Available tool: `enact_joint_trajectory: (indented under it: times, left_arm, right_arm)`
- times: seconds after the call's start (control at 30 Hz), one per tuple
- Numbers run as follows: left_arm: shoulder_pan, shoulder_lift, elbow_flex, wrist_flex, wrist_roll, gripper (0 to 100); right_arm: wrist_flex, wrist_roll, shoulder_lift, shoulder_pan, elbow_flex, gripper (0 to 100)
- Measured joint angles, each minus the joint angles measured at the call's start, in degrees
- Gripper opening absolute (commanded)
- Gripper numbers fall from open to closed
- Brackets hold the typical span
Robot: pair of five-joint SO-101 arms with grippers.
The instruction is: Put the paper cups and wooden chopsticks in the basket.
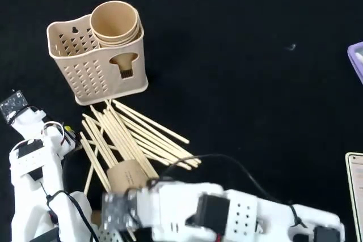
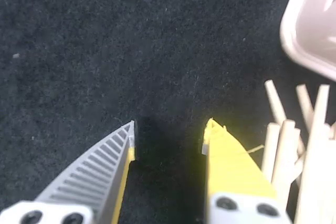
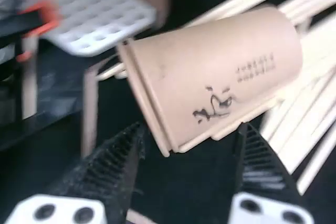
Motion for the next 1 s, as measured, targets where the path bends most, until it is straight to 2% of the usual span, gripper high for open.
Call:
enact_joint_trajectory:
  times: [0.23,0.4,0.63,0.77,0.83,0.93,1.0]
  left_arm:
    - [0.0,0.0,0.0,-1.4,0.0,22]
    - [0.0,0.0,0.0,-1.4,0.0,22]
    - [0.0,0.0,0.0,-1.4,0.0,22]
    - [0.0,0.0,0.0,-1.4,0.0,22]
    - [0.0,0.0,0.0,-1.4,0.0,22]
    - [0.0,0.0,0.0,-1.4,0.0,22]
    - [0.0,0.0,0.0,-1.4,0.0,22]
  right_arm:
    - [-15.1,3.1,-2.7,17.2,10.6,23.9]
    - [-16.9,3.6,-11.1,27.9,12.0,0.5]
    - [-14.6,3.6,-27.1,35.6,12.0,1.1]
    - [-9.1,3.8,-34.7,36.3,12.0,1.3]
    - [-7.3,3.8,-37.5,36.3,12.0,6.0]
    - [-6.8,3.8,-39.2,36.2,14.3,19.9]
    - [-6.8,2.0,-38.6,36.2,15.0,23.2]
